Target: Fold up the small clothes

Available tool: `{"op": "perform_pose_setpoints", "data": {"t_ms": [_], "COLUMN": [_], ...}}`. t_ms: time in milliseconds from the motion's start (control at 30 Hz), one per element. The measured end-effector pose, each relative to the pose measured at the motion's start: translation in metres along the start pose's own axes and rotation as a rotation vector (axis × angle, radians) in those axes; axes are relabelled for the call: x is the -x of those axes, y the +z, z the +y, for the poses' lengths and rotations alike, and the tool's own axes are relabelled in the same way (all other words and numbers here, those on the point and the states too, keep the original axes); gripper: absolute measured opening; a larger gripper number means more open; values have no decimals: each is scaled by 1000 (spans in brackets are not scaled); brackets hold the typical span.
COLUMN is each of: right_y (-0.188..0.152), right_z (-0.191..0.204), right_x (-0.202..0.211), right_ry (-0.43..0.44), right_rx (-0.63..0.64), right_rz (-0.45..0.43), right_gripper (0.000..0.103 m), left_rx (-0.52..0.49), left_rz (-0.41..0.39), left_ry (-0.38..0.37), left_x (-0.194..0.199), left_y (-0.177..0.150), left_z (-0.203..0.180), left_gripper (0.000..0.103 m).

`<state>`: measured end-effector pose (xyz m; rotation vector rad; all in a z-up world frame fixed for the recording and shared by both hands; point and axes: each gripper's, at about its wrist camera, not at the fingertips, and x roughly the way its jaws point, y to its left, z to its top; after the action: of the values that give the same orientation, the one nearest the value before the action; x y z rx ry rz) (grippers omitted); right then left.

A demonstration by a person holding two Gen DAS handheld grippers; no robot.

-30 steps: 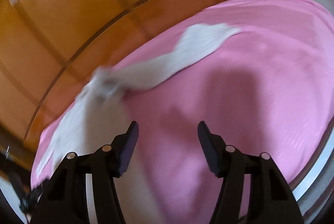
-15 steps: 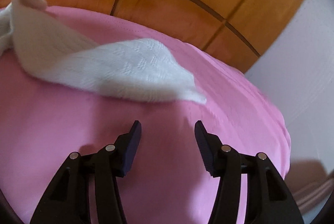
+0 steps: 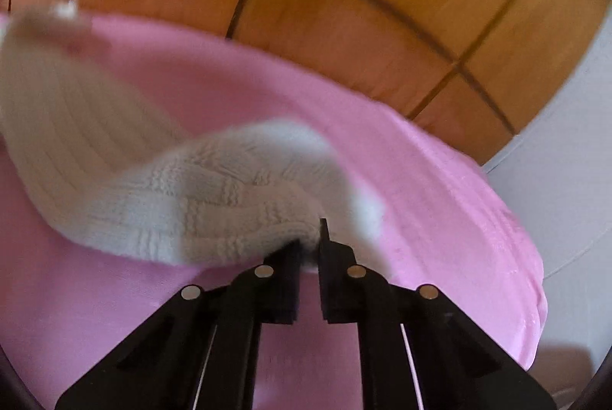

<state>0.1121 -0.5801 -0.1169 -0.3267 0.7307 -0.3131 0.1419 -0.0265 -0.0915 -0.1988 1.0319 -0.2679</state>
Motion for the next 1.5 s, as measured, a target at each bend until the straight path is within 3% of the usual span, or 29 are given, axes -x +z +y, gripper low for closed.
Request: {"op": "perform_pose_setpoints", "data": {"t_ms": [233, 333, 500, 600, 733, 767, 800, 833, 867, 900, 1033, 1100, 1133, 1267, 1333, 1367, 1500], "right_y": [18, 27, 60, 80, 90, 89, 89, 84, 83, 80, 63, 45, 31, -18, -42, -50, -79], "right_z": [-48, -70, -115, -140, -174, -176, -177, -173, -171, -166, -131, -105, -78, 11, 49, 60, 97], "right_x": [113, 138, 126, 92, 15, 3, -8, -14, -16, -16, -16, -8, 1, 40, 64, 78, 124], "right_ry": [44, 29, 59, 24, -38, -26, -24, -59, -74, -68, 74, 268, 424, 795, 899, 909, 976], "right_rx": [-155, -184, -299, -359, -502, -525, -556, -604, -633, -655, -659, -674, -672, -597, -566, -551, -528], "right_rz": [-101, -111, -29, 40, 183, 185, 189, 177, 151, 132, 151, 165, 185, 246, 275, 256, 269], "right_gripper": [6, 6, 6, 6, 8, 16, 43, 55, 62, 61, 67, 66, 66, 66, 65, 65, 34], "left_rx": [20, 27, 53, 60, 64, 63, 64, 64, 64, 65, 88, 97, 106, 155, 191, 204, 236], "left_rz": [-8, -7, 3, 5, 2, 2, 2, 1, -1, -5, -38, -58, -69, -96, -95, -91, -52], "left_ry": [-35, -52, -78, -84, -80, -79, -79, -79, -79, -76, -53, -28, -12, 59, 87, 96, 74], "left_x": [3, 5, 7, 6, 4, 4, 4, 5, 6, 8, 20, 28, 33, 50, 57, 59, 61], "left_y": [1, 1, 5, 7, 9, 9, 9, 10, 11, 11, 13, 12, 11, 1, -9, -12, -36], "left_z": [4, 8, 12, 14, 13, 13, 14, 14, 15, 16, 31, 41, 48, 81, 99, 106, 125], "left_gripper": [71, 71, 71, 71, 71, 71, 71, 71, 71, 71, 71, 71, 71, 71, 71, 71, 71]}}
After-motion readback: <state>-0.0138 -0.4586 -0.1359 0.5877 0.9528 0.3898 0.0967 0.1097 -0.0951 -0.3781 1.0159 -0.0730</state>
